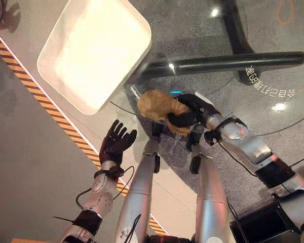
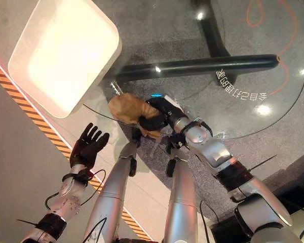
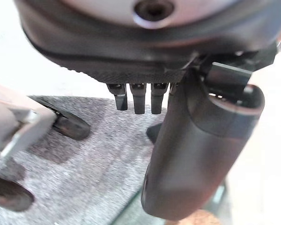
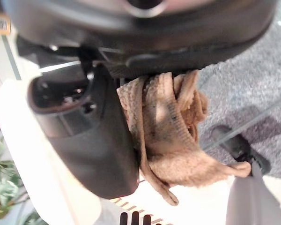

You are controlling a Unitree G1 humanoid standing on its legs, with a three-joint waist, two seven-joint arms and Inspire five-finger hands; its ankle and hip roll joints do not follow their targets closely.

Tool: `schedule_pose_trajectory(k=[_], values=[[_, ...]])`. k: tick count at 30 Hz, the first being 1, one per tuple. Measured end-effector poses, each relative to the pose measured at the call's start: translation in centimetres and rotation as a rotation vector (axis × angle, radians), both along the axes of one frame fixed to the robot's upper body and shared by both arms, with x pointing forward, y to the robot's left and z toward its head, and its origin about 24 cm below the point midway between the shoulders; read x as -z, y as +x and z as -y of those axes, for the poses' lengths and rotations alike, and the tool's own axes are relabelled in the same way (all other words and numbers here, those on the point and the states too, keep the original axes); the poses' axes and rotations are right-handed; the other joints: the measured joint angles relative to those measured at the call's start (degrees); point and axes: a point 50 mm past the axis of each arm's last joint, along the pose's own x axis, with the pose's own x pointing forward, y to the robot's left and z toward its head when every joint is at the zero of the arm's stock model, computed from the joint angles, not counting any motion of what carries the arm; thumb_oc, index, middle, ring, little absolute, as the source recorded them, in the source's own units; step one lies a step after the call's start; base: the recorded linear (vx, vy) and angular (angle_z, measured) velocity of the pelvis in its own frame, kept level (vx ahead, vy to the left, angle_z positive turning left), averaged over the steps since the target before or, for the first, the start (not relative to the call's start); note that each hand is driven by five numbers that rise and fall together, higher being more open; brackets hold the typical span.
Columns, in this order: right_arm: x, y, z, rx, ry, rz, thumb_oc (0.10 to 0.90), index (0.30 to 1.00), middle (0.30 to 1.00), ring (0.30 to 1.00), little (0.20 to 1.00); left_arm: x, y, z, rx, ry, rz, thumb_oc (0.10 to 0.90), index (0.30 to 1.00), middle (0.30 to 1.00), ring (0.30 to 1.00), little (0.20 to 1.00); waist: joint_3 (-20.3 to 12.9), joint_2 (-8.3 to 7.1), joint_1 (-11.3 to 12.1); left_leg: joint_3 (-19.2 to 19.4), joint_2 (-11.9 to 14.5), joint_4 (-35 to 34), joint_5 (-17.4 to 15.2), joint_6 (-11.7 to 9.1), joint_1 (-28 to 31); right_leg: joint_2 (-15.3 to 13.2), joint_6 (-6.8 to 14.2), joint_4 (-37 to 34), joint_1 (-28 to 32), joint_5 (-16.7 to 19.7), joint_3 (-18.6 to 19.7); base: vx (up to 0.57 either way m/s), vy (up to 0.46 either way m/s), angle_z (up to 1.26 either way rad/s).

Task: Wipe the table with a cloth and put it in the basket.

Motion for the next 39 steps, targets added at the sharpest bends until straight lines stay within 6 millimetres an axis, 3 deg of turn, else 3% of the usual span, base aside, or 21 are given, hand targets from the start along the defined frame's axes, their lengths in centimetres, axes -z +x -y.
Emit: schedule_pose_trajectory(k=[4, 11, 15, 19, 23, 29, 32, 39], values=[[-0.7, -0.8, 0.4, -0.010, 0.197, 0.048, 0.100, 0.300, 0.300, 0.300, 0.200, -0.4, -0.7, 0.6, 0.062, -0.056, 0.043, 0.800, 0.900, 0.900, 0.900, 0.900, 0.00, 0.00, -0.23, 0.21, -0.27, 0.09, 0.03, 0.06, 0.69, -0.25, 0.04, 0.79, 0.27, -0.09, 0.38, -0.01, -0.016, 0.00], [-3.3, -2.4, -0.5, -0.131, 0.475, 0.209, 0.100, 0.300, 0.300, 0.300, 0.200, -0.3, -1.1, 1.0, 0.096, -0.109, 0.048, 0.800, 0.900, 0.900, 0.900, 0.900, 0.07, -0.01, -1.55, 0.73, 0.20, 0.20, -0.42, 0.47, 2.24, -0.04, 0.19, 0.69, 1.68, -0.46, 0.64, -0.01, -0.009, -0.02], [-4.2, -2.9, -0.4, -0.148, 0.538, 0.258, 0.100, 0.300, 0.300, 0.300, 0.200, -0.5, -1.2, 0.2, 0.077, -0.165, 0.072, 0.800, 0.900, 0.900, 0.900, 0.900, 0.07, -0.03, -1.57, 0.93, 0.15, 0.02, -0.57, 0.53, 2.43, 0.15, 0.02, 0.42, 1.72, -0.24, 0.95, 0.00, -0.019, -0.03], [-3.4, -3.3, 0.4, -0.135, 0.574, 0.244, 0.100, 0.300, 0.300, 0.300, 0.200, -0.6, -1.7, 0.4, 0.142, -0.240, 0.109, 0.800, 0.900, 0.900, 0.900, 0.900, 0.13, -0.17, -1.77, 1.54, 0.24, 0.59, -1.40, 1.03, 3.30, 0.17, 0.35, 0.61, 2.54, -0.90, 1.61, 0.02, -0.001, -0.04], [-2.1, -3.5, 0.5, -0.121, 0.571, 0.203, 0.100, 0.300, 0.300, 0.300, 0.200, -2.2, -1.8, 1.7, 0.240, -0.338, 0.223, 0.800, 0.900, 0.900, 0.900, 0.900, 0.23, -0.27, -2.30, 2.23, 0.25, 1.99, -2.10, 1.38, 3.05, 0.30, 0.58, 0.68, 2.69, -0.88, 2.23, 0.00, -0.003, -0.07], [-1.2, -3.8, 0.4, -0.133, 0.563, 0.168, 0.100, 0.300, 0.300, 0.300, 0.200, -7.4, 0.1, 3.0, 0.351, -0.452, 0.458, 0.800, 0.900, 0.900, 0.900, 0.900, 0.25, -0.32, -3.33, 2.45, 0.33, 2.31, -2.26, 1.54, 3.13, 0.33, 0.73, 0.70, 2.74, -0.71, 2.45, -0.01, -0.005, -0.01], [-1.1, -3.9, 0.1, -0.157, 0.557, 0.160, 0.100, 0.300, 0.300, 0.300, 0.200, -9.1, 0.4, 3.6, 0.396, -0.463, 0.518, 0.800, 0.900, 0.900, 0.900, 0.900, 0.28, -0.39, -3.41, 2.48, 0.35, 2.46, -2.51, 1.50, 3.14, 0.52, 0.74, 0.73, 2.73, -0.64, 2.56, 0.00, -0.024, -0.04], [-1.3, -3.9, -1.4, -0.236, 0.545, 0.151, 0.100, 0.300, 0.300, 0.300, 0.200, -10.1, 0.4, 5.1, 0.489, -0.485, 0.519, 0.800, 0.900, 0.900, 0.900, 0.900, 0.36, -0.88, -4.54, 2.49, 0.73, 2.88, -2.52, 1.21, 2.62, 0.90, 0.64, 0.67, 2.34, -0.41, 2.73, -0.03, -0.007, -0.02]])
